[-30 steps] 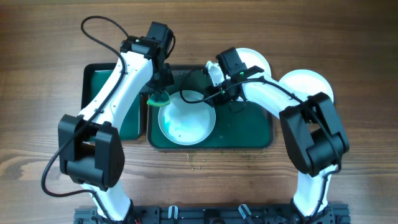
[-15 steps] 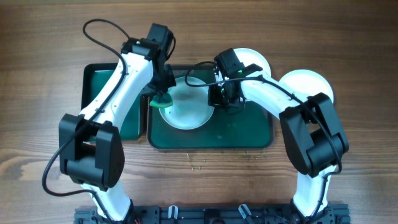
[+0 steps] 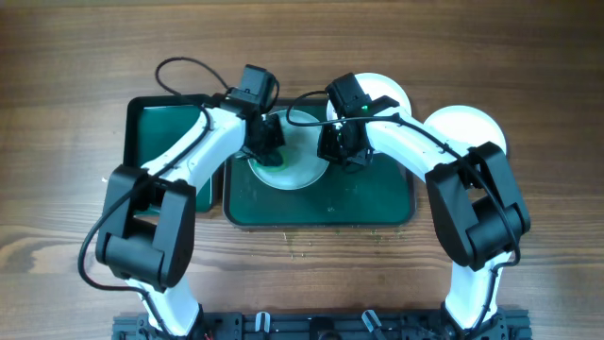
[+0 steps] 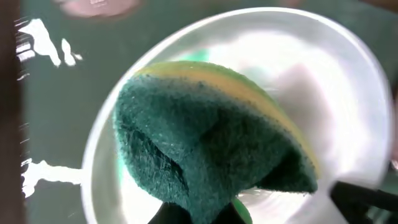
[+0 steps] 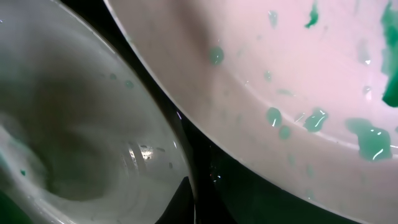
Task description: Clean dirty plates on tray and stack at the side
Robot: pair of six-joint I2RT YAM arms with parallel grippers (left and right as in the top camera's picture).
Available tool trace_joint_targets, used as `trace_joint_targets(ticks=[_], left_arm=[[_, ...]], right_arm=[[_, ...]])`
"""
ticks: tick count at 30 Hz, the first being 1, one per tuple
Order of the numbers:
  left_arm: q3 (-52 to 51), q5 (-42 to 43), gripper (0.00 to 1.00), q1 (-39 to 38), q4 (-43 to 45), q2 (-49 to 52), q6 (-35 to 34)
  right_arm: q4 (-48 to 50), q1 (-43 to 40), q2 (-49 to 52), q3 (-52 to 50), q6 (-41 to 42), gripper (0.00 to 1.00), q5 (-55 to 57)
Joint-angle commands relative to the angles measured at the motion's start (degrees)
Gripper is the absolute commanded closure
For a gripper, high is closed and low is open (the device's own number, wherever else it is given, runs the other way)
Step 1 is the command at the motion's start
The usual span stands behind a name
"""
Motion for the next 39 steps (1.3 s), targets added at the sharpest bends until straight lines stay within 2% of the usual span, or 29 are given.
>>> trace_joint_targets(ticks=[1,8,11,21,22,25,28,30,32,33,36,39], left_arm=[[-0.3,2.1,0.96,-0.7,1.8,-0.2,5.9],[-0.3,3.2,0.96,1.0,4.6,-0.1,12.9],[-1.4,7.3,0.96,1.9,8.1,-0.1,17.0],[-11.2,9.5,0.96,3.8,12.5,-0.1,21.7],[-11.6,10.9,0.96,3.8,12.4,-0.1,21.7],[-11.6,22.0,0.96,3.7,14.1,-0.1,25.5],[-11.6,26.3,0.96,3.7,19.8,-0.1,25.9],[-11.6,21.9,0.96,3.7,23.1,-0.1,25.0],[-11.6,12.8,0.96,3.7,23.3,-0.1,21.6],[-11.6,5.5,0.96,3.7,22.4,-0.1,18.8],[-11.6,-4.6,0.96,3.7,20.6,-0.1,16.0],[-11.6,-4.2,0.96,3.6,18.5,-0.1,12.8]], right_arm=[[-0.7,-0.3,1.9,-1.3,0.6,0.96,6.8],[-0.7,-0.3,1.9,-1.3,0.3,0.95,6.7],[-0.7,-0.3,1.9,-1.3,0.1,0.96,6.6],[-0.3,-0.3,1.9,-1.3,-0.5,0.96,6.0],[-0.3,-0.3,1.9,-1.3,-0.5,0.96,6.0],[-0.3,-0.3,1.9,-1.3,-0.5,0.96,6.0],[-0.3,-0.3,1.9,-1.3,-0.5,0.96,6.0],[-0.3,-0.3,1.9,-1.3,-0.5,0.96,6.0],[-0.3,-0.3,1.9,-1.3,-0.5,0.96,6.0],[-0.3,-0.3,1.9,-1.3,-0.5,0.96,6.0],[-0.3,-0.3,1.9,-1.3,-0.5,0.96,6.0],[-0.2,-0.3,1.9,-1.3,-0.5,0.96,6.0]])
